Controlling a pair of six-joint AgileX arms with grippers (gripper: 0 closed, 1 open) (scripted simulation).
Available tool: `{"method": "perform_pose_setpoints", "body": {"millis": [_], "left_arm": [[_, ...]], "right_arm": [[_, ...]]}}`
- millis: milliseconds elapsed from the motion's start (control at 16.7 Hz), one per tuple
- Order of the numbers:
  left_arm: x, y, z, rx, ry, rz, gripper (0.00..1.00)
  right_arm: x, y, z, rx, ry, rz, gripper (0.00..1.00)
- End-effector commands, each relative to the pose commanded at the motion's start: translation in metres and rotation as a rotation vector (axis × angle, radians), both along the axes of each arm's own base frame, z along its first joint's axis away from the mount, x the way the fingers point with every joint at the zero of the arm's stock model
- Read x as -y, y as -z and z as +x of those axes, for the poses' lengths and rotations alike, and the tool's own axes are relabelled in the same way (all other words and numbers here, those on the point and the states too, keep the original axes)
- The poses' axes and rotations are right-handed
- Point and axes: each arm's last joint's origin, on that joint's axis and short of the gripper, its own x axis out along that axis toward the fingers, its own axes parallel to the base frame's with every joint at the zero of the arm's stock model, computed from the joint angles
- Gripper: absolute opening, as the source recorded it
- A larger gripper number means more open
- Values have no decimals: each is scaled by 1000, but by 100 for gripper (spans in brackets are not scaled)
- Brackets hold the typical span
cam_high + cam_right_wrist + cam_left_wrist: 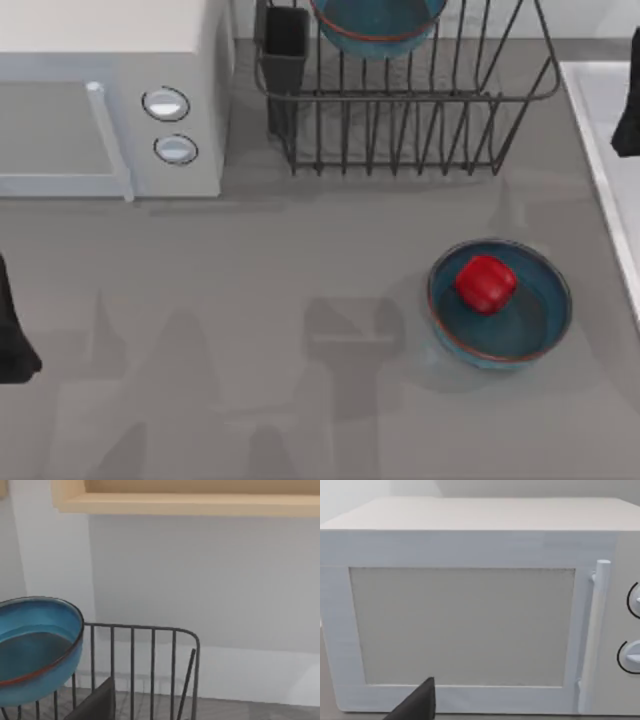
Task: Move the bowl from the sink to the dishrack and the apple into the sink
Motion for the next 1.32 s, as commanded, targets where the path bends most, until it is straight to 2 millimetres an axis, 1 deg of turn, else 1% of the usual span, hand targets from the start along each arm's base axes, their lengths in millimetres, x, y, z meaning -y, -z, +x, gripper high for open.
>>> {"method": "perform_pose_setpoints", "body": {"millis": [60,180,300,420,600,720,840,1320], "left_arm": [[0,0,0,0,0,0,100],[0,0,0,0,0,0,100],[0,0,0,0,0,0,100],[0,0,0,0,0,0,100],[0,0,0,0,0,0,100],[0,0,0,0,0,0,100],[0,0,0,0,0,0,100],[0,0,0,0,0,0,100]], "right_arm": [[13,2,-22,32,2,5,100],[32,16,-59,76,13,5,100],[45,38,-84,91,33,-1,100],[52,62,-99,80,58,-5,100],[59,94,-108,36,96,-7,100],[61,107,-110,8,115,-6,100],[61,111,-110,-3,121,-5,100],[61,111,-110,-3,121,-5,100]]}}
